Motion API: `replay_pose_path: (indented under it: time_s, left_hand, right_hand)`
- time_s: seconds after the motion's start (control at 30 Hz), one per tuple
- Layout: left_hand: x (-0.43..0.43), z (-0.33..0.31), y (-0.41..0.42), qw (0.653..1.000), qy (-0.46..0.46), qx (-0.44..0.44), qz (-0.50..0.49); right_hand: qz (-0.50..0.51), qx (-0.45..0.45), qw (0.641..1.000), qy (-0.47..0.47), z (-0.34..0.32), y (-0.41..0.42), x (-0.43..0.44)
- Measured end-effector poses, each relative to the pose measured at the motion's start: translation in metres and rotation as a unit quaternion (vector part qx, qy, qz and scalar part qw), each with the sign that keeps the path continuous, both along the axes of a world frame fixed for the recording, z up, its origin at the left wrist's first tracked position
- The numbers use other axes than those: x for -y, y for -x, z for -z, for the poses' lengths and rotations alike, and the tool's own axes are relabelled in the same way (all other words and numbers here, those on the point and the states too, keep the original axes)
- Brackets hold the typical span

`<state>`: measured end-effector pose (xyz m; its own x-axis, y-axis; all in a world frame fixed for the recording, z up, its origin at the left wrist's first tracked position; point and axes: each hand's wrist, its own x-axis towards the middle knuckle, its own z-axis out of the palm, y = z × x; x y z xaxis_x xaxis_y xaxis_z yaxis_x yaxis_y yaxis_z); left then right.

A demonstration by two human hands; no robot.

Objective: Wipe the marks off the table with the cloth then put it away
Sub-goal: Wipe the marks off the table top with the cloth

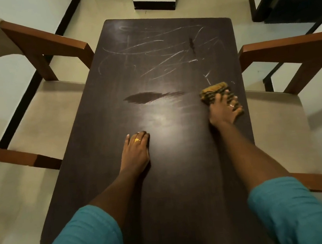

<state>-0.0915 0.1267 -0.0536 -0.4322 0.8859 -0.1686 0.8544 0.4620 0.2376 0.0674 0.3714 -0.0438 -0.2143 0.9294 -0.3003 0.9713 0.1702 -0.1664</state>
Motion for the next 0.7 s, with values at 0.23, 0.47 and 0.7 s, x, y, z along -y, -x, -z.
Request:
replay_pose_path:
  time_s: [0.23, 0.47, 0.7]
  left_hand:
    - [-0.023, -0.002, -0.007, 0.999, -0.005, 0.040, -0.013]
    - [-0.022, -0.004, 0.001, 0.994, -0.014, 0.084, -0.071]
    - [-0.019, -0.009, 0.005, 0.983, -0.052, 0.143, -0.100]
  right_hand:
    - [0.070, -0.003, 0.998, -0.006, 0.002, -0.042, -0.023]
    - [0.102, -0.007, 0.995, -0.020, 0.007, -0.016, -0.027]
    - [-0.029, -0.022, 0.999, -0.012, 0.012, 0.073, 0.002]
